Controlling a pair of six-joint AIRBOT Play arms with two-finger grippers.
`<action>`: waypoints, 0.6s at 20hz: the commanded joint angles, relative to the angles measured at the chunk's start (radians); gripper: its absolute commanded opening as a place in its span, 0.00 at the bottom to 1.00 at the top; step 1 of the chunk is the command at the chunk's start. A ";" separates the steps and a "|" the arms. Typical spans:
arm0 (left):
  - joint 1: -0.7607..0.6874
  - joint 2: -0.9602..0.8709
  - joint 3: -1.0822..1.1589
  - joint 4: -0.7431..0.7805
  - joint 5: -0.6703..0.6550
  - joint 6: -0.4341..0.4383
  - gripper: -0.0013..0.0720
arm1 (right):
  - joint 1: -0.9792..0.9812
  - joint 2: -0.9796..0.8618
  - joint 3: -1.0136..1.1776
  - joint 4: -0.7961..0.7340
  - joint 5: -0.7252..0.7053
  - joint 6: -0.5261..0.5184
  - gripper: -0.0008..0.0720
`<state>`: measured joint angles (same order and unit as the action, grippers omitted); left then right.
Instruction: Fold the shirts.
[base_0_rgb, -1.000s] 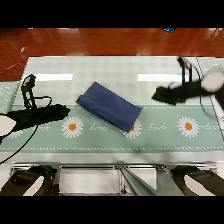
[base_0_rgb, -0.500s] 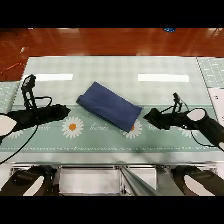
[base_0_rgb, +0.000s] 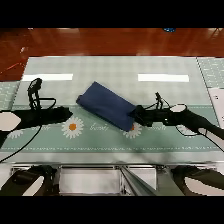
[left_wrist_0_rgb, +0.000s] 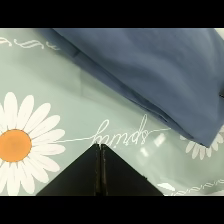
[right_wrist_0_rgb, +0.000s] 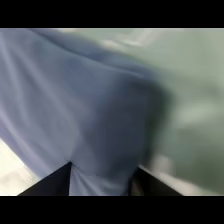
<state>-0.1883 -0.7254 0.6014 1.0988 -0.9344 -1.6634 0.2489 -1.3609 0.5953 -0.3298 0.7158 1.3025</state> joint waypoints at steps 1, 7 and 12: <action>0.001 -0.010 0.000 -0.008 -0.004 0.001 0.05 | 0.098 -0.103 0.124 0.035 -0.034 0.018 0.57; 0.001 -0.010 0.000 -0.007 -0.003 0.001 0.05 | 0.187 -0.193 0.404 -0.038 0.070 -0.052 0.05; 0.001 -0.010 -0.014 -0.007 0.038 0.054 0.05 | 0.171 -0.194 0.807 -0.426 0.253 0.136 0.05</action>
<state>-0.1883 -0.7357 0.5972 1.0916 -0.9203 -1.6398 0.4217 -1.5490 1.1969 -0.5308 0.8604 1.3403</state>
